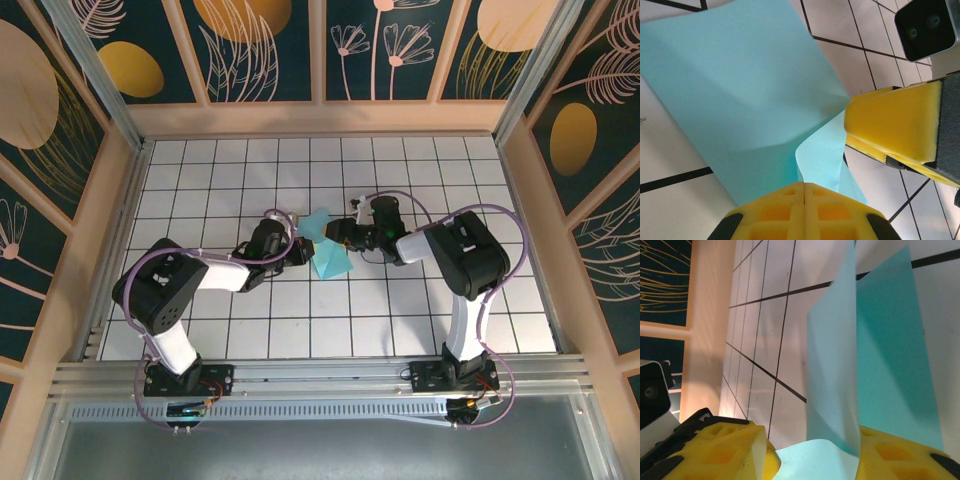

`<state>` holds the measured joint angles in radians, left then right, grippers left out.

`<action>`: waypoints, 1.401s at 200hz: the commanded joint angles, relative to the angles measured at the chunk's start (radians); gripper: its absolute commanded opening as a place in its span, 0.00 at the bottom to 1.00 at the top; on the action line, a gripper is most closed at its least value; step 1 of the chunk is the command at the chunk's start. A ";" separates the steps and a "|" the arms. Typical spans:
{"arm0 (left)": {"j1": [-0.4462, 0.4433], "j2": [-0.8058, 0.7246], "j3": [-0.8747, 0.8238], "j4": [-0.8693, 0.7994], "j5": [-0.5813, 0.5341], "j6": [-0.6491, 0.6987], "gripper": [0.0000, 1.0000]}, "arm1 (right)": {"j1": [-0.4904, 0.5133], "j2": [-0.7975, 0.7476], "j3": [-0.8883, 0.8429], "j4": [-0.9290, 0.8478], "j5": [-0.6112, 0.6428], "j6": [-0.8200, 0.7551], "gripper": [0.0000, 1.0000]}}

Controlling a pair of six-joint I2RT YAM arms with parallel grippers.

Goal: Fold a paper plane with a square sheet of paper (fold left side to right side)
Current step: Turn over the paper at the center of the table.

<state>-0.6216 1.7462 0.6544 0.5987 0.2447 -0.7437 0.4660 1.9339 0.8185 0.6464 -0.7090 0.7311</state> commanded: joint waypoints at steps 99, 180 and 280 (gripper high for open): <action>0.001 -0.143 -0.057 -0.040 -0.133 -0.002 0.46 | 0.019 0.021 0.064 -0.124 0.066 -0.085 0.20; 0.013 -0.454 -0.161 -0.143 -0.274 -0.011 0.90 | 0.017 -0.069 0.050 -0.094 0.078 -0.082 0.00; 0.198 -0.793 -0.373 0.193 0.014 -0.231 0.99 | -0.120 -0.337 -0.010 0.207 -0.066 0.122 0.00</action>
<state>-0.4492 0.9787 0.3168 0.6147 0.1379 -0.8845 0.3771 1.6592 0.8314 0.7353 -0.7193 0.7708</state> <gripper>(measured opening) 0.988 0.049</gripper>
